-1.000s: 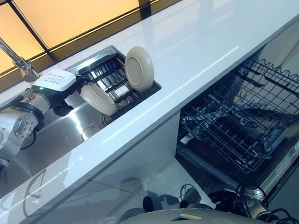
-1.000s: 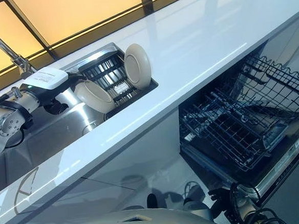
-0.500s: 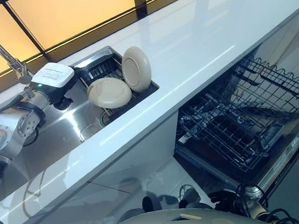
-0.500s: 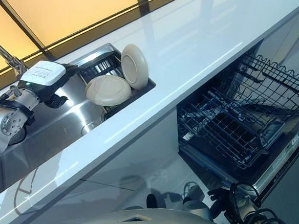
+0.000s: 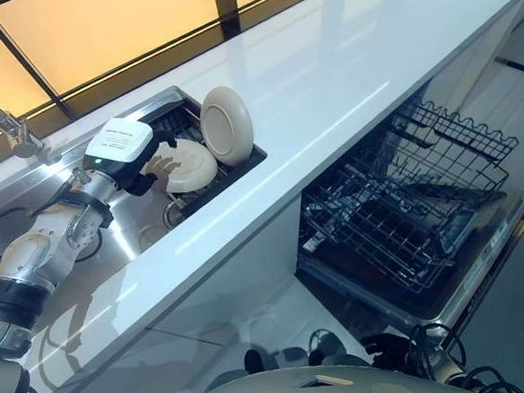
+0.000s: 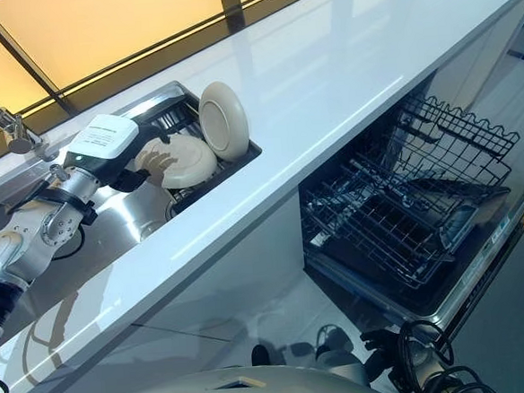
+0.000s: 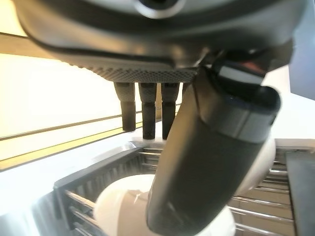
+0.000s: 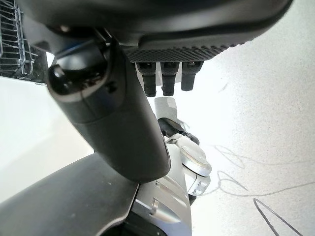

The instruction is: Pick up plates and place into dishwasher.

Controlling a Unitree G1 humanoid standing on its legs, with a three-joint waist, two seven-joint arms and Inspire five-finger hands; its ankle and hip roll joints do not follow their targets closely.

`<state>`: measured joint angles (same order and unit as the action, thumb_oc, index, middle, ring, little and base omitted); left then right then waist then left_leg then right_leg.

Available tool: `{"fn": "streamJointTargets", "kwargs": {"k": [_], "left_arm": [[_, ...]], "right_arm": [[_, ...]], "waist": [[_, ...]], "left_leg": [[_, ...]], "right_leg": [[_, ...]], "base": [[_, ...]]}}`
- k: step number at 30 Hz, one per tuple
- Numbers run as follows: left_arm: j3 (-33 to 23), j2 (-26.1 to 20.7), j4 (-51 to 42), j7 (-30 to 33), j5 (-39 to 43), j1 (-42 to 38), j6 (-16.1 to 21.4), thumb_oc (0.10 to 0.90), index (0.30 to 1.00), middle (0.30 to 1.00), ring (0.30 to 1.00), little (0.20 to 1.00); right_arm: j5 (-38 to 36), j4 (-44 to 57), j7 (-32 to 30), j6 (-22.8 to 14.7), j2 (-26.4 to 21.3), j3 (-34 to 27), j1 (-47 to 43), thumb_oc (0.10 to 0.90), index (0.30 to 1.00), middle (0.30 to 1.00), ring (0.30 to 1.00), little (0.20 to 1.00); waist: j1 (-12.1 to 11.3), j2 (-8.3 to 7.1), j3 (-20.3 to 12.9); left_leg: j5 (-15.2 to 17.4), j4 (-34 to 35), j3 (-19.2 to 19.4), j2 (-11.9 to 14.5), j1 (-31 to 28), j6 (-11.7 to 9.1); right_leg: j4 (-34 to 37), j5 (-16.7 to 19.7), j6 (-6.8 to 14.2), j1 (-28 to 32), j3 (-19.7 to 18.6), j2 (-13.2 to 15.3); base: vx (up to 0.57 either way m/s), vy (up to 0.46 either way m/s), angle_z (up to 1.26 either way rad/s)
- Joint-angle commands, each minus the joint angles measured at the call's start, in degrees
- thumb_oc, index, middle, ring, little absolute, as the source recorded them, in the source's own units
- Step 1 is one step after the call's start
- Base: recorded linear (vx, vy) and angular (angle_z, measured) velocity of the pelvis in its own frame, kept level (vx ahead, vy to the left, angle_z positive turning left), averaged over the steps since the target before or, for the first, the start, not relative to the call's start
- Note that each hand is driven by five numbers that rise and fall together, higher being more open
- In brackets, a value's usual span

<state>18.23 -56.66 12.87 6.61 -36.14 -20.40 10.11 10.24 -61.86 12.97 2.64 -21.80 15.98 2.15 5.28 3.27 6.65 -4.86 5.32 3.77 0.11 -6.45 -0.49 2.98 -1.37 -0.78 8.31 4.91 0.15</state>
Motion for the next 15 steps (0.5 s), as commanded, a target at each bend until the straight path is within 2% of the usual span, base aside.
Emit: {"fn": "streamJointTargets", "kwargs": {"k": [1, 8, 15], "left_arm": [[-3.33, -0.5, 1.8, 2.78, 0.0, -10.88, -2.56, 0.8, 0.9, 0.9, 0.9, 0.9], [-1.21, -0.42, 1.77, -2.64, -4.03, -12.08, -3.84, 0.8, 0.9, 0.9, 0.9, 0.9], [-0.18, -1.12, 1.06, -5.35, -5.84, -13.02, -4.81, 0.8, 0.9, 0.9, 0.9, 0.9]], "right_arm": [[0.19, -0.66, 0.94, -2.2, 0.63, 0.34, -0.8, 0.8, 0.9, 0.9, 0.9, 0.9], [-0.11, -1.57, 0.59, -2.81, 0.82, 0.46, -1.26, 0.8, 0.9, 0.9, 0.9, 0.9], [-0.35, -2.03, 0.33, -2.85, 0.89, 0.21, -1.7, 0.8, 0.9, 0.9, 0.9, 0.9]], "waist": [[0.06, 0.9, -0.78], [0.0, 1.03, -0.77], [-0.1, 1.27, -0.61]], "left_leg": [[9.43, -1.25, 1.5, -4.85, -2.15, 2.31], [9.45, -1.29, 1.61, -4.86, -2.22, 2.26], [9.4, -1.34, 1.5, -5.02, -2.04, 2.22]], "right_leg": [[-6.28, -4.86, 5.29, -3.37, -0.58, -1.63], [-6.11, -4.83, 5.34, -3.17, -0.35, -1.56], [-5.96, -4.73, 5.41, -3.19, -0.18, -1.44]], "base": [[0.0, 0.0, 0.0], [0.0, 0.0, 0.0], [0.0, 0.0, 0.0]]}}
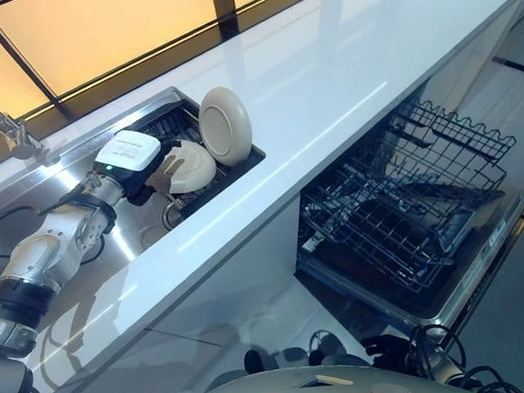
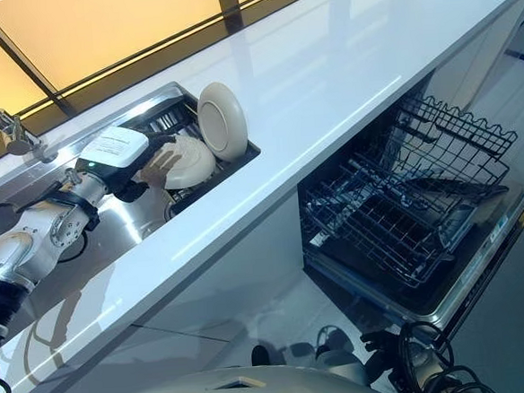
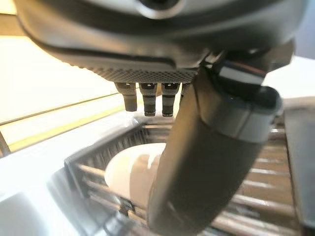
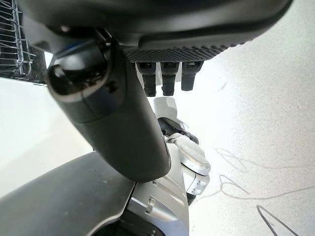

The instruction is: Pick up plates and place into dishwasher.

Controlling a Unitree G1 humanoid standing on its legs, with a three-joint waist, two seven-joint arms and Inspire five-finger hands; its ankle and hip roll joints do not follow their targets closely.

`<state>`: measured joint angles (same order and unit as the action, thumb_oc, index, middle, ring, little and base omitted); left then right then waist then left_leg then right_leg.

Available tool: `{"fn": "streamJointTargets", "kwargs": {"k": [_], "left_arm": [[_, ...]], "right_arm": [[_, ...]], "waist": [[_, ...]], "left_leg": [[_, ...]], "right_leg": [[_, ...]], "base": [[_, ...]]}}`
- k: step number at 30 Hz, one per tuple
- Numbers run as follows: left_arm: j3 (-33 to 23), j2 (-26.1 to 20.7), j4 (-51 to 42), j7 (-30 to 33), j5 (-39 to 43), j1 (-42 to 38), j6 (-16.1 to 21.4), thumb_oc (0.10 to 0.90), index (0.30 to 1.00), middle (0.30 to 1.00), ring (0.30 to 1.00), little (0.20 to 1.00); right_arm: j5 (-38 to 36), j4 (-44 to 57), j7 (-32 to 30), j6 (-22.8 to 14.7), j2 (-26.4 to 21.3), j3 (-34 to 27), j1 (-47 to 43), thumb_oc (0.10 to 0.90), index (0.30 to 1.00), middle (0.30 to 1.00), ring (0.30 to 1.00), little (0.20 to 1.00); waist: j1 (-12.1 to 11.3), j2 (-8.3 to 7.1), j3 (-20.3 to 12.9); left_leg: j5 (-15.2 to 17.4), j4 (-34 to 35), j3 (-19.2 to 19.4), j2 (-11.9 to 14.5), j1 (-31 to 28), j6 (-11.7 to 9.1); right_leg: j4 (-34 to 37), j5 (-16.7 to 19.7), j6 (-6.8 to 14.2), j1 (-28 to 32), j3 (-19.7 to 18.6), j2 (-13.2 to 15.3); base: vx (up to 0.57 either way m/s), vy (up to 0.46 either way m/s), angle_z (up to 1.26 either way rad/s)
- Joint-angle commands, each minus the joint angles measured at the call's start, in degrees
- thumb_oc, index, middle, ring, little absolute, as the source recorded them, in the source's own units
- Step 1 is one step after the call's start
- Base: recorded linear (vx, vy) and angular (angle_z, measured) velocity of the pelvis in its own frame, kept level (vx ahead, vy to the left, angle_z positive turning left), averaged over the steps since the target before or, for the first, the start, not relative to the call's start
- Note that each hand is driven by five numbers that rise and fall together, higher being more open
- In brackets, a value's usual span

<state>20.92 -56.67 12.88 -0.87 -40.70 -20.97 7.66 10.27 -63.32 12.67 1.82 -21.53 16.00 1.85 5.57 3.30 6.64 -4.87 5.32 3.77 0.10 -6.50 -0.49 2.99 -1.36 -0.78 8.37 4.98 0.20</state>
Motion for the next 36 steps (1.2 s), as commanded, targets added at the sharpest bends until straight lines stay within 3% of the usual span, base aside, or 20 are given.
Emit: {"fn": "streamJointTargets", "kwargs": {"k": [1, 8, 20, 36], "left_arm": [[-2.87, -1.15, 0.92, 2.22, -1.3, -12.44, -2.56, 0.8, 0.9, 0.9, 0.9, 0.9], [-3.76, -1.35, 1.05, 3.26, -2.22, -11.55, -2.32, 0.8, 0.9, 0.9, 0.9, 0.9], [-4.0, 0.18, 2.27, 5.51, -3.91, -9.81, -5.35, 0.8, 0.9, 0.9, 0.9, 0.9], [2.5, 5.1, 9.0, 5.81, -6.22, -14.03, -10.06, 0.8, 0.9, 0.9, 0.9, 0.9]], "right_arm": [[-0.4, -0.7, 0.55, -2.14, 0.65, 0.15, -1.43, 0.8, 0.9, 0.9, 0.9, 0.9], [-0.32, -1.41, 0.15, -2.73, 0.72, -0.13, -1.28, 0.8, 0.9, 0.9, 0.9, 0.9], [-0.36, -1.57, 0.12, -2.75, 0.65, -0.13, -1.58, 0.8, 0.9, 0.9, 0.9, 0.9], [-0.37, -1.76, -0.09, -2.41, 0.95, 0.93, -1.31, 0.8, 0.9, 0.9, 0.9, 0.9]], "waist": [[-0.4, 1.25, -0.56], [-0.6, 1.35, -0.37], [-0.55, 1.4, 0.12], [1.47, 1.49, 0.93]], "left_leg": [[9.4, -1.36, 1.48, -5.03, -1.98, 2.21], [9.32, -1.42, 1.49, -5.08, -1.85, 2.16], [9.44, -1.5, 1.44, -5.19, -1.83, 2.24], [9.72, -1.98, 2.88, -5.06, -1.7, 2.5]], "right_leg": [[-5.98, -4.72, 5.43, -3.26, -0.23, -1.47], [-5.83, -4.61, 5.46, -3.23, -0.1, -1.37], [-6.43, -4.9, 5.54, -3.5, -0.13, -1.25], [-7.38, -4.81, 5.83, -4.44, -1.1, -1.37]], "base": [[0.0, 0.0, 0.0], [0.0, 0.0, 0.0], [0.0, 0.0, 0.0], [0.02, -0.002, -0.03]]}}
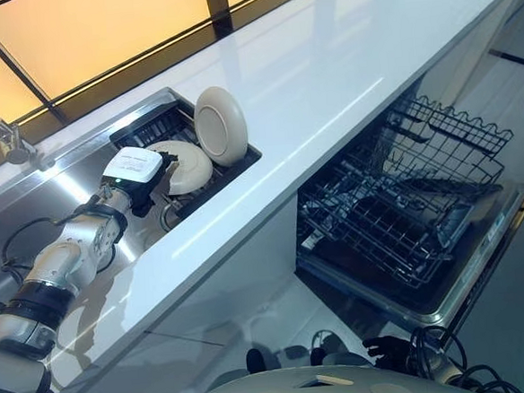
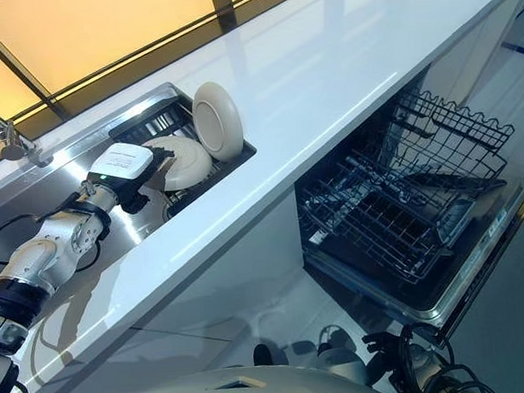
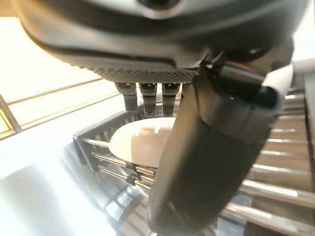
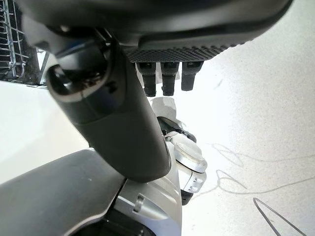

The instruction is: Pick up plates and place into dishwasher.

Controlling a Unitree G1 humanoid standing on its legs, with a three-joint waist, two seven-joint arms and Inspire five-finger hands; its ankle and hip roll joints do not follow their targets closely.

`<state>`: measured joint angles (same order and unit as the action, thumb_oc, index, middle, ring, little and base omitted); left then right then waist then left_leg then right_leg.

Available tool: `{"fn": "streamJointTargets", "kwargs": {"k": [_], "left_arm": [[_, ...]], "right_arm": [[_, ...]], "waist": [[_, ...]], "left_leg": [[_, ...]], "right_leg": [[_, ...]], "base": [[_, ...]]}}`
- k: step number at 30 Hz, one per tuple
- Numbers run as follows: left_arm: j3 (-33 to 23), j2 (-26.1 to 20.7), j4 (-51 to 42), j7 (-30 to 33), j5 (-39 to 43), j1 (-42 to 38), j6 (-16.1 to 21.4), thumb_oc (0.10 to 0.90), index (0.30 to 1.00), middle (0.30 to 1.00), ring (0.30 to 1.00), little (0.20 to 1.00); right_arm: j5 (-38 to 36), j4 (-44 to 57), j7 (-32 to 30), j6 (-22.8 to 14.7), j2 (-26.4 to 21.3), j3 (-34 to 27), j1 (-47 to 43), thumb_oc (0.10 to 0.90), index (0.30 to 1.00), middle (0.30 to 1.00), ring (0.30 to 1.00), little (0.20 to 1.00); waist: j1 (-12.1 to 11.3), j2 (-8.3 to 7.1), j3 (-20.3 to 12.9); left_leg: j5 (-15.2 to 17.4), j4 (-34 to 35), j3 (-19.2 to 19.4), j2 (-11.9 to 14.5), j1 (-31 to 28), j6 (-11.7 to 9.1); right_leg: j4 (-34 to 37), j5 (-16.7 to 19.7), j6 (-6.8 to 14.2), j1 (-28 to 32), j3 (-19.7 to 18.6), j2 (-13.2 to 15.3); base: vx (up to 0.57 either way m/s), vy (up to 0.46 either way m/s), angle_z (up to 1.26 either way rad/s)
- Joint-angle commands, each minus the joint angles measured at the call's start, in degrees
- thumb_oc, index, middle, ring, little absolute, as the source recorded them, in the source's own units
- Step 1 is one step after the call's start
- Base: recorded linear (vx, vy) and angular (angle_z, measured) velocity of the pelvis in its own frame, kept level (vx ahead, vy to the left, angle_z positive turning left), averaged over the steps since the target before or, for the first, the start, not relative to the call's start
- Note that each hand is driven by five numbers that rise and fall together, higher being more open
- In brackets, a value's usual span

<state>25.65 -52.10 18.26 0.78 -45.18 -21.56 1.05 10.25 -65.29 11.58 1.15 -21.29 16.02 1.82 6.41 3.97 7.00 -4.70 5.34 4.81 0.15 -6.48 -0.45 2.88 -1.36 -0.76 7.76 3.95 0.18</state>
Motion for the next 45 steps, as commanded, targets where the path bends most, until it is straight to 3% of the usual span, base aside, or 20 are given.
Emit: {"fn": "streamJointTargets", "kwargs": {"k": [1, 6, 7, 8, 9, 14, 19, 27, 31, 42, 45], "left_arm": [[-1.66, 0.92, 4.05, 4.2, -1.93, -13.69, -3.53, 0.8, 0.9, 0.9, 0.9, 0.9], [0.62, 2.89, 6.37, 8.05, -4.4, -15.62, -6.58, 0.8, 0.9, 0.9, 0.9, 0.9], [0.49, 3.19, 6.89, 10.21, -4.06, -15.82, -7.6, 0.429, 0.582, 0.582, 0.582, 0.529], [0.35, 3.62, 7.64, 12.24, -3.3, -15.86, -8.17, 0.328, 0.495, 0.495, 0.495, 0.428], [0.13, 4.03, 8.59, 13.87, -3.23, -15.76, -7.96, 0.1, 0.3, 0.3, 0.3, 0.2], [-1.15, 4.28, 9.95, 19.21, -4.38, -15.31, -7.12, 0.1, 0.3, 0.3, 0.3, 0.2], [-3.6, 0.86, 7.82, 19.85, -6.71, -14.26, -6.13, 0.1, 0.3, 0.3, 0.3, 0.2], [-9.78, -6.02, -2.77, 13.97, -7.34, -10.99, -3.89, 0.1, 0.3, 0.3, 0.3, 0.2], [-13.89, -8.84, -7.75, 11.84, -6.4, -8.22, -2.39, 0.147, 0.34, 0.34, 0.34, 0.247], [-20.37, -10.16, -12.41, 9.7, -1.41, -2.37, -0.27, 0.152, 0.345, 0.345, 0.345, 0.252], [-20.34, -9.99, -12.56, 8.3, -0.36, -2.36, 0.51, 0.1, 0.3, 0.3, 0.3, 0.2]], "right_arm": [[-0.34, 0.43, 1.05, -1.65, 0.72, 0.98, -1.22, 0.8, 0.9, 0.9, 0.9, 0.9], [-0.84, 0.46, 0.48, -1.89, 0.81, 1.65, -1.34, 0.8, 0.9, 0.9, 0.9, 0.9], [-1.0, 0.56, 0.47, -1.9, 0.77, 1.64, -1.31, 0.8, 0.9, 0.9, 0.9, 0.9], [-1.16, 0.65, 0.37, -2.03, 0.77, 1.65, -1.16, 0.8, 0.9, 0.9, 0.9, 0.9], [-1.39, 0.65, 0.36, -2.17, 0.73, 1.61, -1.1, 0.8, 0.9, 0.9, 0.9, 0.9], [-2.15, 1.13, 0.19, -2.3, 0.45, 1.41, -0.92, 0.8, 0.9, 0.9, 0.9, 0.9], [-1.44, 1.31, 0.01, -2.28, 0.34, 0.64, -0.33, 0.8, 0.9, 0.9, 0.9, 0.9], [-1.09, 1.31, -0.55, -2.45, 0.6, -0.22, -0.32, 0.8, 0.9, 0.9, 0.9, 0.9], [-0.82, 1.45, -0.52, -2.41, 0.66, -0.6, -0.56, 0.8, 0.9, 0.9, 0.9, 0.9], [-0.48, 1.62, -0.07, -1.84, 0.85, -0.49, -1.13, 0.8, 0.9, 0.9, 0.9, 0.9], [-0.54, 1.69, -0.13, -1.72, 0.9, -0.47, -1.2, 0.8, 0.9, 0.9, 0.9, 0.9]], "waist": [[0.8, 0.79, 0.55], [1.71, 0.76, 0.83], [1.85, 0.66, 0.86], [1.99, 0.58, 0.9], [2.02, 0.5, 0.96], [2.14, 0.25, 1.23], [1.79, 0.34, 1.1], [-0.38, 0.66, 0.64], [-1.64, 0.74, 0.28], [-3.47, 0.68, -0.28], [-3.49, 0.71, -0.33]], "left_leg": [[9.58, -2.0, 1.92, -5.1, -1.73, 2.47], [9.68, -1.97, 2.5, -4.94, -1.76, 2.56], [9.68, -2.02, 2.61, -4.93, -1.68, 2.57], [9.68, -2.07, 2.7, -4.92, -1.58, 2.58], [9.69, -2.15, 2.84, -4.86, -1.49, 2.57], [9.54, -2.12, 2.96, -4.71, -1.29, 2.37], [9.45, -2.13, 2.92, -4.55, -1.38, 2.02], [9.55, -2.61, 1.34, -4.64, -1.3, 1.65], [9.55, -2.57, 0.4, -4.71, -1.33, 1.52], [9.41, -2.08, -1.46, -4.96, -1.92, 1.49], [9.3, -1.76, -1.44, -4.82, -2.08, 1.45]], "right_leg": [[-7.3, -4.82, 5.8, -3.88, -0.17, -1.39], [-7.6, -4.94, 5.76, -4.2, -0.76, -1.63], [-7.63, -4.97, 5.72, -4.26, -0.9, -1.67], [-7.68, -4.97, 5.69, -4.37, -1.04, -1.73], [-7.73, -4.98, 5.65, -4.43, -1.08, -1.76], [-7.56, -4.87, 5.42, -4.6, -1.25, -2.0], [-7.05, -4.89, 5.34, -4.05, -0.97, -2.01], [-6.38, -5.22, 5.08, -2.87, 0.15, -1.58], [-5.98, -5.36, 4.97, -2.32, 0.73, -1.36], [-5.34, -5.25, 4.9, -1.45, 1.19, -1.31], [-5.35, -5.24, 5.01, -1.45, 1.22, -1.33]], "base": [[0.05, -0.014, -0.05], [0.06, -0.016, -0.04], [0.04, -0.018, -0.04], [0.04, -0.022, -0.06], [0.03, -0.023, -0.06], [0.01, -0.01, -0.04], [0.0, 0.0, 0.0], [-0.01, 0.002, 0.02], [-0.04, 0.009, 0.08], [-0.03, -0.001, 0.06], [0.0, 0.0, 0.0]]}}
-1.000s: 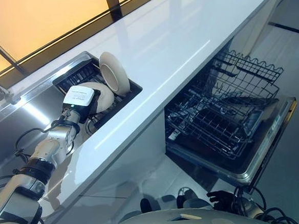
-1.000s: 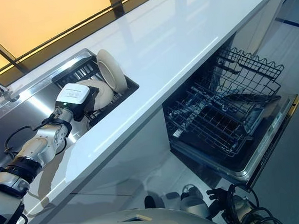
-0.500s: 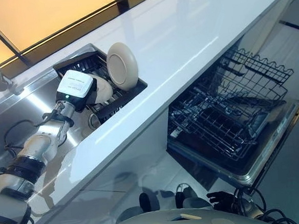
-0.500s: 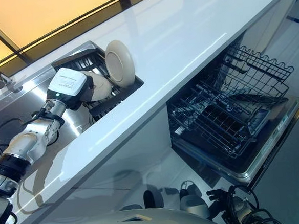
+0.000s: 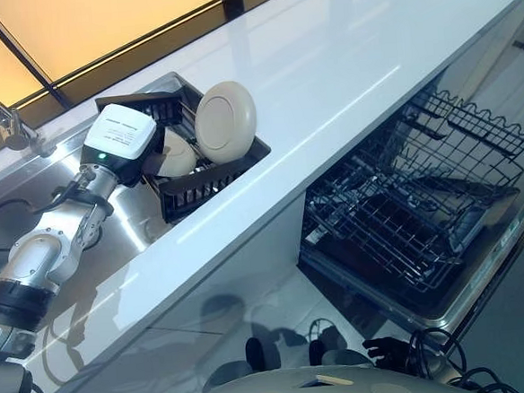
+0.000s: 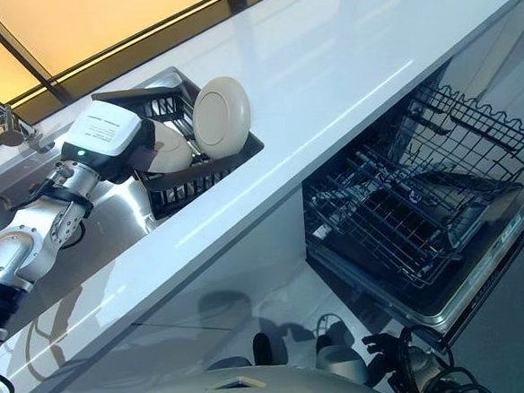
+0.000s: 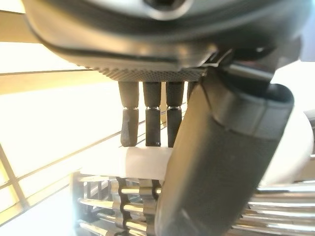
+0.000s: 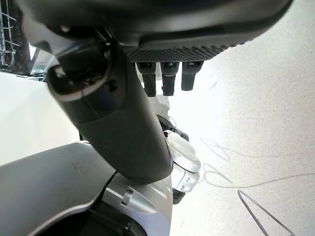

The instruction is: Pick up plates and place into dishwasher.

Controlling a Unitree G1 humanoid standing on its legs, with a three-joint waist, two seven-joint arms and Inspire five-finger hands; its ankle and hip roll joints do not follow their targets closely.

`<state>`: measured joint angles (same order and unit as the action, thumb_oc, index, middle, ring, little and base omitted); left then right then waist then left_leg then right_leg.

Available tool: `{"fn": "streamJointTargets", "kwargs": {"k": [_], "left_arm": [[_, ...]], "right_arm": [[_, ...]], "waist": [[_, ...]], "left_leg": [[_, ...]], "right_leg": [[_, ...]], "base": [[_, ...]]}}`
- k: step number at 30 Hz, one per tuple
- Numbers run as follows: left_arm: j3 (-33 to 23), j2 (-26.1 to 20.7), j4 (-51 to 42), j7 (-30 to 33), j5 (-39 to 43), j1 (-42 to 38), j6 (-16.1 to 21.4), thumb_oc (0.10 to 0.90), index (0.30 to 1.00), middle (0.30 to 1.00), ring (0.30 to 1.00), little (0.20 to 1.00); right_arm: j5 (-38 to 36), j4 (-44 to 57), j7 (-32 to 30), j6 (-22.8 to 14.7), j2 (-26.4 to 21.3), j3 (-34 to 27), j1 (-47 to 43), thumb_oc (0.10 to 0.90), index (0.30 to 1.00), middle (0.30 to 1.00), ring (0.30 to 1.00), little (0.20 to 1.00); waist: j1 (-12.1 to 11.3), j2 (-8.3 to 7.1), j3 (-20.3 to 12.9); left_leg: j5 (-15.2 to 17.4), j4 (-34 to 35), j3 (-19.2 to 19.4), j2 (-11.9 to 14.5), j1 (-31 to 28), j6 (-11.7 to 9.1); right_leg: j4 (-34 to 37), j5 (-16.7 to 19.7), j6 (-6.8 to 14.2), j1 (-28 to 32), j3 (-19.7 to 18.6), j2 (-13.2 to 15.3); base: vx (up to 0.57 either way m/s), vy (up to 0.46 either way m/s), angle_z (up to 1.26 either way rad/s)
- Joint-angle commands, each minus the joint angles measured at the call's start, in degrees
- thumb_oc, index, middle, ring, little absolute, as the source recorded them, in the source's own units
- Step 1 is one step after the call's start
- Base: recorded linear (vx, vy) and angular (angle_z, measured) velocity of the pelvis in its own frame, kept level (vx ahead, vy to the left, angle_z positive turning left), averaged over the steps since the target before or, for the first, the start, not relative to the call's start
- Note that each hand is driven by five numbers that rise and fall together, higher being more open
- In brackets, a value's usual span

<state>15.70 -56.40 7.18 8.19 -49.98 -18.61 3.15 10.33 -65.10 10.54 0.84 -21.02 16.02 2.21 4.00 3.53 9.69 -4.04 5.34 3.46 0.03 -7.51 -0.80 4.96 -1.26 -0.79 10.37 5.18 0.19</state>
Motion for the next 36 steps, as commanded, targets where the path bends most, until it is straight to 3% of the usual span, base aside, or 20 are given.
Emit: {"fn": "streamJointTargets", "kwargs": {"k": [1, 7, 8, 9, 11, 13, 15, 17, 20, 36], "left_arm": [[-10.2, -5.73, -1.53, 0.73, 4.72, -5.41, -1.42, 0.1, 0.3, 0.3, 0.3, 0.2], [-9.56, -5.57, -1.81, -0.77, 6.84, -5.96, -1.15, 0.1, 0.3, 0.3, 0.3, 0.2], [-9.38, -5.53, -1.84, -1.46, 7.01, -6.02, -1.16, 0.174, 0.364, 0.364, 0.364, 0.274], [-9.18, -5.33, -1.95, -2.47, 7.34, -6.03, -1.11, 0.364, 0.526, 0.526, 0.526, 0.464], [-8.89, -4.89, -2.25, -3.9, 7.06, -5.93, -0.89, 0.435, 0.587, 0.587, 0.587, 0.535], [-8.48, -4.35, -2.32, -5.14, 6.59, -5.71, -0.64, 0.608, 0.735, 0.735, 0.735, 0.708], [-8.08, -3.71, -2.4, -6.56, 6.29, -5.34, -0.02, 0.674, 0.792, 0.792, 0.792, 0.774], [-8.07, -3.34, -2.63, -7.32, 6.18, -5.06, 0.23, 0.674, 0.792, 0.792, 0.792, 0.774], [-7.79, -2.84, -2.93, -9.94, 6.25, -5.08, 0.75, 0.74, 0.848, 0.848, 0.848, 0.84], [-7.63, -3.08, -3.37, -13.23, 6.93, -4.93, 0.19, 0.737, 0.846, 0.846, 0.846, 0.837]], "right_arm": [[-0.58, 1.35, 0.98, -1.48, 0.61, -0.48, -1.63, 0.8, 0.9, 0.9, 0.9, 0.9], [-0.41, 1.09, 0.98, -1.6, 0.6, -0.51, -1.58, 0.8, 0.9, 0.9, 0.9, 0.9], [-0.43, 1.1, 0.92, -1.66, 0.6, -0.52, -1.5, 0.8, 0.9, 0.9, 0.9, 0.9], [-0.47, 1.14, 0.84, -1.71, 0.6, -0.55, -1.44, 0.8, 0.9, 0.9, 0.9, 0.9], [-0.55, 1.25, 0.8, -1.66, 0.57, -0.57, -1.51, 0.8, 0.9, 0.9, 0.9, 0.9], [-0.61, 1.23, 0.76, -1.63, 0.54, -0.58, -1.64, 0.8, 0.9, 0.9, 0.9, 0.9], [-0.59, 0.96, 0.81, -1.79, 0.43, -0.71, -1.8, 0.8, 0.9, 0.9, 0.9, 0.9], [-0.64, 0.89, 0.69, -1.77, 0.46, -0.69, -1.84, 0.8, 0.9, 0.9, 0.9, 0.9], [-0.58, 0.28, 0.66, -2.09, 0.43, -0.91, -2.08, 0.8, 0.9, 0.9, 0.9, 0.9], [-0.76, 0.68, 0.73, -1.78, 0.09, -0.78, -1.88, 0.8, 0.9, 0.9, 0.9, 0.9]], "waist": [[-1.06, 1.16, -3.04], [-0.86, 1.23, -2.92], [-0.83, 1.25, -2.91], [-0.8, 1.27, -2.85], [-0.76, 1.29, -2.67], [-0.72, 1.3, -2.47], [-0.71, 1.3, -2.36], [-0.75, 1.31, -2.36], [-0.77, 1.33, -2.22], [-0.76, 1.24, -1.65]], "left_leg": [[8.63, -1.72, -0.07, -4.69, -1.11, 1.78], [8.62, -1.48, 0.26, -4.63, -1.44, 1.79], [8.59, -1.5, 0.28, -4.63, -1.37, 1.78], [8.59, -1.55, 0.28, -4.64, -1.31, 1.78], [8.64, -1.68, 0.34, -4.62, -1.27, 1.79], [8.66, -1.76, 0.34, -4.63, -1.22, 1.82], [8.63, -1.72, 0.27, -4.7, -1.23, 1.9], [8.6, -1.64, 0.23, -4.74, -1.24, 1.92], [8.53, -1.51, 0.14, -4.83, -1.22, 2.01], [8.7, -2.64, -0.15, -5.25, -0.43, 2.14]], "right_leg": [[-7.45, -5.32, 5.08, -4.05, 0.03, -1.35], [-7.32, -5.28, 5.09, -3.88, 0.01, -1.41], [-7.33, -5.27, 5.08, -3.93, 0.0, -1.43], [-7.36, -5.29, 5.08, -3.97, -0.01, -1.44], [-7.48, -5.37, 5.04, -4.01, 0.03, -1.4], [-7.6, -5.37, 5.03, -4.1, 0.05, -1.41], [-7.55, -5.31, 4.98, -4.12, 0.03, -1.45], [-7.48, -5.31, 4.97, -4.09, 0.06, -1.45], [-7.47, -5.28, 4.98, -4.14, -0.03, -1.51], [-6.57, -4.65, 4.77, -4.26, -0.65, -1.74]], "base": [[0.0, 0.0, 0.0], [0.0, 0.0, 0.0], [0.0, 0.0, 0.0], [0.0, 0.0, 0.0], [0.0, 0.0, 0.0], [0.0, 0.0, 0.0], [0.0, 0.0, 0.0], [0.0, 0.0, 0.0], [0.01, -0.002, 0.02], [0.0, 0.0, 0.0]]}}
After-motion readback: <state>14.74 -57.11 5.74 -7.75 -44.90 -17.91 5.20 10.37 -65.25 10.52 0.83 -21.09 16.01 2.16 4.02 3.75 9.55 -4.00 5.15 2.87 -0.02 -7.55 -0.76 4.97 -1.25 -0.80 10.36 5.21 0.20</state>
